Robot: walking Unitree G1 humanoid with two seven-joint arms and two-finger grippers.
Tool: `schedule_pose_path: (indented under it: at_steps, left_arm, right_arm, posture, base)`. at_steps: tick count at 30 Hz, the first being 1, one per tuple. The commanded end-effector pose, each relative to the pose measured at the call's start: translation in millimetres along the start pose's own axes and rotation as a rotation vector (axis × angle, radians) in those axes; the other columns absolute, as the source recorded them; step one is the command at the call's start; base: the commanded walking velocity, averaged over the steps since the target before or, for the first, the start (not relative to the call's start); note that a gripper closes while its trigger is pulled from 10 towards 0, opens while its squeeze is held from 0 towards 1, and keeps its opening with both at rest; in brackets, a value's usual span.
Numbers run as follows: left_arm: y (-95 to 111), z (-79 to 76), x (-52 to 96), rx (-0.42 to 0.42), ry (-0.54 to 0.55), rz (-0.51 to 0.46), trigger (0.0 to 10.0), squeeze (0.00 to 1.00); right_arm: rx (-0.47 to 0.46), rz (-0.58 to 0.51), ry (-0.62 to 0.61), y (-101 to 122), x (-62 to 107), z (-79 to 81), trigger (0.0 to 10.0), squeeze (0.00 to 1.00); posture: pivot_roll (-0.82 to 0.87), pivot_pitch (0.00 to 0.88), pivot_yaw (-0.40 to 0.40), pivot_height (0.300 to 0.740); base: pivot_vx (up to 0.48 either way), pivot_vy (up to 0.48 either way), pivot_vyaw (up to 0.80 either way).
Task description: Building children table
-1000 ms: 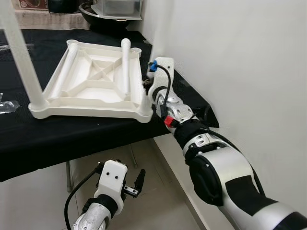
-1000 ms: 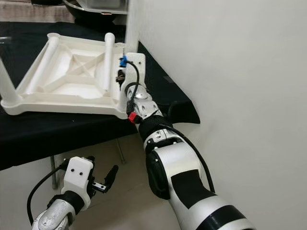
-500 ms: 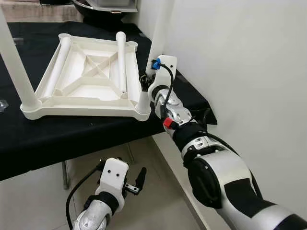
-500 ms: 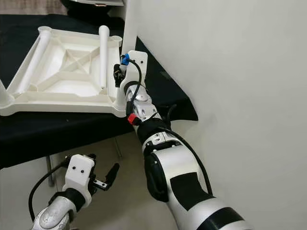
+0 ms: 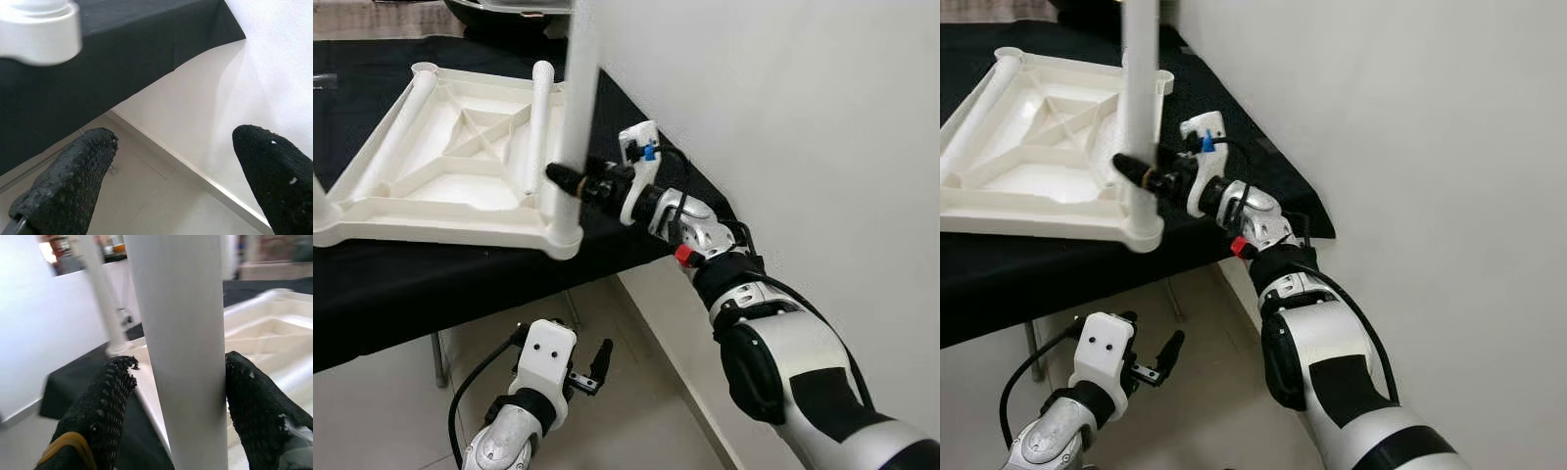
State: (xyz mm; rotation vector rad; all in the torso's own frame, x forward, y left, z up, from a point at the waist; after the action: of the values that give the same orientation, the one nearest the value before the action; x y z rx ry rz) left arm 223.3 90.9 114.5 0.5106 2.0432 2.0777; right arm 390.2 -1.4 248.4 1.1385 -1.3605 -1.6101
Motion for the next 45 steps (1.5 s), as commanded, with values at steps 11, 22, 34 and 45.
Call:
schedule_pose_path:
  at_steps: [11,22,34,45]
  left_arm:
    - [-3,-2.0,-0.1,0.011,0.001,0.017,10.0,0.0]
    - [-3,-2.0,0.0,0.018,0.002,0.018,10.0,0.0]
    - [-5,-2.4,0.5,0.016,-0.003,0.023,10.0,0.0]
    - [-7,-2.9,1.0,0.015,-0.009,0.027,10.0,0.0]
  right_arm:
    - [0.123,0.084,0.026,-8,-42.9,30.7,10.0,0.0]
    - [0.113,0.039,-0.238,1,-37.7,8.4,0.0,0.0]
    - [0.162,0.126,-1.317,2,55.1,-71.7,0.0,0.0]
    - [0.03,-0.042,-1.203,7,33.0,-59.9,10.0,1.0]
  posture:
    - [0.13,0.114,-0.196,0.74]
    - [0.12,0.117,-0.194,0.74]
    - [0.12,0.097,-0.188,0.74]
    - [0.13,0.085,-0.186,0.74]
  base:
    - [0.0,0.0,0.0]
    - [0.0,0.0,0.0]
    - [0.0,0.0,0.0]
    - [0.0,0.0,0.0]
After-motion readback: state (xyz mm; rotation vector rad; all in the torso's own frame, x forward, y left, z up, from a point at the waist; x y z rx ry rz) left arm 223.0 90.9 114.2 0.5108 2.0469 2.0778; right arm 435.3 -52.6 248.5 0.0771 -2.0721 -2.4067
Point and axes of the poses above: a point about 5 cm out from each wrist's last joint towards the gripper, its own x axis pointing back from the gripper into the wrist, its own y axis along the axis of the wrist's last joint, z = x × y, the point moved 2 cm from there along -x, pointing out of the wrist towards the gripper, and after that the axes turned 1 degree about x, right-handed, at the moved point
